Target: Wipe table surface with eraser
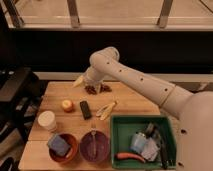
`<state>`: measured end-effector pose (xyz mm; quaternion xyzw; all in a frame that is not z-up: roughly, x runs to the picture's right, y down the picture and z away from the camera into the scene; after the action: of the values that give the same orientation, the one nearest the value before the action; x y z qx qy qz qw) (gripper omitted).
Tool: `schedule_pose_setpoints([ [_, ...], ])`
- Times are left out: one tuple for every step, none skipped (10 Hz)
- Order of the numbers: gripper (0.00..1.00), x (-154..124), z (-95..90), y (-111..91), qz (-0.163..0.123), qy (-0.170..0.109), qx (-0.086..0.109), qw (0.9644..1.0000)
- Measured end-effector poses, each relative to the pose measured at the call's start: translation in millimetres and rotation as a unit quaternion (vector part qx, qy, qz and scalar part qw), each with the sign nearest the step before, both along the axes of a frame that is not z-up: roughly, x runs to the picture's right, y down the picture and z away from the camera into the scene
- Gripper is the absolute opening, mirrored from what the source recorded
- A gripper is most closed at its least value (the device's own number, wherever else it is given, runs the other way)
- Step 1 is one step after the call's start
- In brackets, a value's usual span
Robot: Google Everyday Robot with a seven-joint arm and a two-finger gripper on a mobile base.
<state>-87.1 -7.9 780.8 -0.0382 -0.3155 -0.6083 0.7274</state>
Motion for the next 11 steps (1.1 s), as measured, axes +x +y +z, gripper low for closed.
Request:
schedule_pose_setpoints([
  [0.80,0.0,0.4,0.5,0.000,0.000,0.000,1.0000],
  [0.80,-2.3,-0.1,0.7,-0.002,-0.001,0.000,1.0000],
  [0.80,-1.6,-1.3,-0.9,-0.003,0.001,0.004,1.0000],
  [0.80,-1.4,-1.6,-4.2,-0.013,0.008,0.011,0.9998],
  [0.80,-9.9,-3.3,-8.3,-0.045,0.016,0.019,0.9987],
  [0.80,-19.5,0.9,-9.0,-0.083,0.029,0.022,0.9959],
  [0.80,-22.7,7.5,-7.0,-0.110,0.041,0.021,0.9929],
  [0.80,-23.1,14.9,-2.8,-0.128,0.050,0.018,0.9904],
  [0.80,-27.3,24.5,2.5,-0.147,0.054,0.012,0.9875],
  [0.80,-27.1,32.8,7.7,-0.158,0.058,0.004,0.9858],
  [0.80,-25.8,38.4,11.4,-0.162,0.061,-0.001,0.9850],
])
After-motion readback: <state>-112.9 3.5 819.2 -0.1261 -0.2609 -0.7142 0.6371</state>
